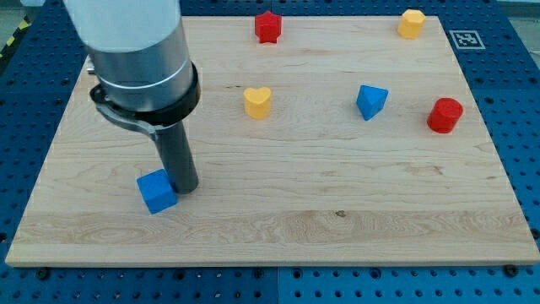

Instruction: Move the yellow heart to the bottom center

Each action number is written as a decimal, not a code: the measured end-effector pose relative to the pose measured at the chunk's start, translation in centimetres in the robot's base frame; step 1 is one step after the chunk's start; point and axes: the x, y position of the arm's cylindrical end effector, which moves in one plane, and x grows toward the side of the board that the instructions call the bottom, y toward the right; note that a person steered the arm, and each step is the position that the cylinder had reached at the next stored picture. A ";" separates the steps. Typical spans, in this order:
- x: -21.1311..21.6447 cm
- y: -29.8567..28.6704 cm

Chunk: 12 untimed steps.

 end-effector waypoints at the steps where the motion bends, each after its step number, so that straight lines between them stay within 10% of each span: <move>1: 0.7 -1.7; 4: 2.0 -5.6; 8: -12.5 -3.2; 12: -14.2 10.0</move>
